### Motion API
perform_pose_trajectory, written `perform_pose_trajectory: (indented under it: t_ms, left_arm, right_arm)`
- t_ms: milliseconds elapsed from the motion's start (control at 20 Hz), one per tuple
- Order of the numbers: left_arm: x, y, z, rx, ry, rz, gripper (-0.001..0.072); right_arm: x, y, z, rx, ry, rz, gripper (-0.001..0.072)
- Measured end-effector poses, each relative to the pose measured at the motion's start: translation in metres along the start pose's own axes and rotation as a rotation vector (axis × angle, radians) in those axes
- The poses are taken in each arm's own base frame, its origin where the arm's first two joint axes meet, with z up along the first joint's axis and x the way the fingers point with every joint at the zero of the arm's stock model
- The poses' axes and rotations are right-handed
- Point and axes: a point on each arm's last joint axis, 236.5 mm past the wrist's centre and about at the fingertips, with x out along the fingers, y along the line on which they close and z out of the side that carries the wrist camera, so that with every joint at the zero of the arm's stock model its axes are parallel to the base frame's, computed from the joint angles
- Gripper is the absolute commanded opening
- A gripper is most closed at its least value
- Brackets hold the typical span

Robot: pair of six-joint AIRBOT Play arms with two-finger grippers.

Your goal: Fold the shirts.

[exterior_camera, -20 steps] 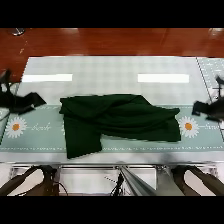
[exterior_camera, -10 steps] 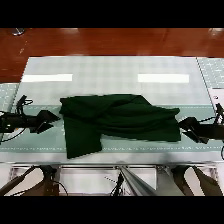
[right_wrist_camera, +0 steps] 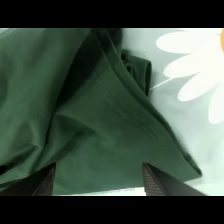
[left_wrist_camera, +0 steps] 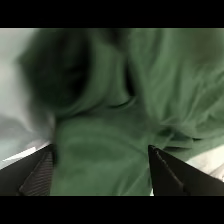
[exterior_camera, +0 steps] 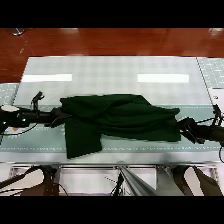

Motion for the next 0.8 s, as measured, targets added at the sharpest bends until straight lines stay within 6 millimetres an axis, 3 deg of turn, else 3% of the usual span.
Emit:
perform_pose_trajectory:
  t_ms: [50, 100, 150, 300, 400, 500, 600, 800]
  left_arm:
    - [0.004, -0.002, 0.0, 0.011, 0.015, -0.002, 0.0533]
    - [0.008, -0.002, 0.002, 0.029, 0.022, 0.008, 0.0176]
    - [0.011, 0.003, 0.004, 0.043, 0.026, 0.028, 0.0018]
    - [0.012, 0.0, 0.0, 0.081, 0.069, 0.031, 0.0018]
    - [0.01, -0.002, -0.003, 0.101, 0.099, 0.032, 0.0018]
    - [0.009, -0.004, -0.005, 0.113, 0.118, 0.029, 0.0018]
    - [0.008, -0.005, -0.007, 0.121, 0.131, 0.029, 0.0018]
    - [0.008, -0.005, -0.008, 0.126, 0.138, 0.029, 0.0018]
  right_arm:
    - [0.0, 0.0, -0.001, 0.0, 0.002, 0.002, 0.0619]
    - [0.0, 0.0, -0.001, -0.002, 0.004, 0.003, 0.0619]
    - [0.0, 0.0, -0.001, -0.002, 0.004, 0.002, 0.062]
    - [-0.002, -0.011, 0.0, -0.018, 0.004, -0.05, 0.062]
    - [-0.007, -0.033, -0.002, -0.023, 0.019, -0.151, 0.062]
    - [-0.013, -0.06, -0.014, -0.007, 0.077, -0.268, 0.062]
    - [-0.015, -0.075, -0.028, 0.016, 0.142, -0.327, 0.062]
    - [-0.003, -0.069, -0.039, 0.041, 0.219, -0.277, 0.062]
